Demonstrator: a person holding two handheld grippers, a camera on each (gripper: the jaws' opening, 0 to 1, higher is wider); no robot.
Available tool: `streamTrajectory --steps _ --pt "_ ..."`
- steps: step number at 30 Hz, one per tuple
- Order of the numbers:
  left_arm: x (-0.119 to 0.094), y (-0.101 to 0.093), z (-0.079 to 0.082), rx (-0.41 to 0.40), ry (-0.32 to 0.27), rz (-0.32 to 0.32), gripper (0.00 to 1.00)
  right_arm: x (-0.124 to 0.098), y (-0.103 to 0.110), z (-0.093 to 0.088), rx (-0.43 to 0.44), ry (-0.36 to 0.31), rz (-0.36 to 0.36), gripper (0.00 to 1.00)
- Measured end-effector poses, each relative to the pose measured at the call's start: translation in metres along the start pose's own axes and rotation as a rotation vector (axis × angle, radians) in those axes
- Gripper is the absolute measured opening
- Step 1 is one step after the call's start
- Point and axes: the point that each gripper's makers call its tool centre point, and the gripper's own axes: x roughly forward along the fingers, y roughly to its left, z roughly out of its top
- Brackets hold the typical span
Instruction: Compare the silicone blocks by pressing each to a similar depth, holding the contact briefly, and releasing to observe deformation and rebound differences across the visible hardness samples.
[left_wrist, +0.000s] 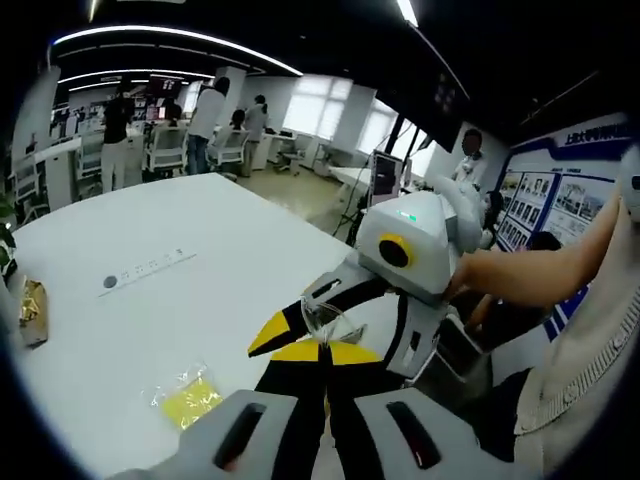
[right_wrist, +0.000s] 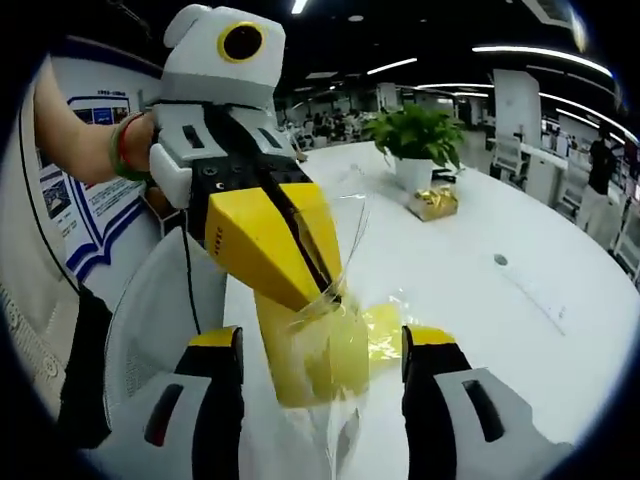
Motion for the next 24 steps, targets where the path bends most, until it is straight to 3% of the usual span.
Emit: streamTrajectory --steps 7,10,24 --pt "-0.0002 0.0021 0.0002 0.019 0.003 -0.003 0.0 0.0042 0.0044 -0.0023 -0.069 0.007 0.027 0.34" --pt "-0.0003 0.0026 0.0002 0.023 0.005 -0.005 0.0 0.0065 0.0006 0.0013 -0.136 -0.005 -0.004 0.32" --pt "-0.0047 0.0015 -0.0042 0.021 0.002 -0.025 0.0 0.0099 0.0083 -0.0056 -0.099 0.054 0.032 0.14"
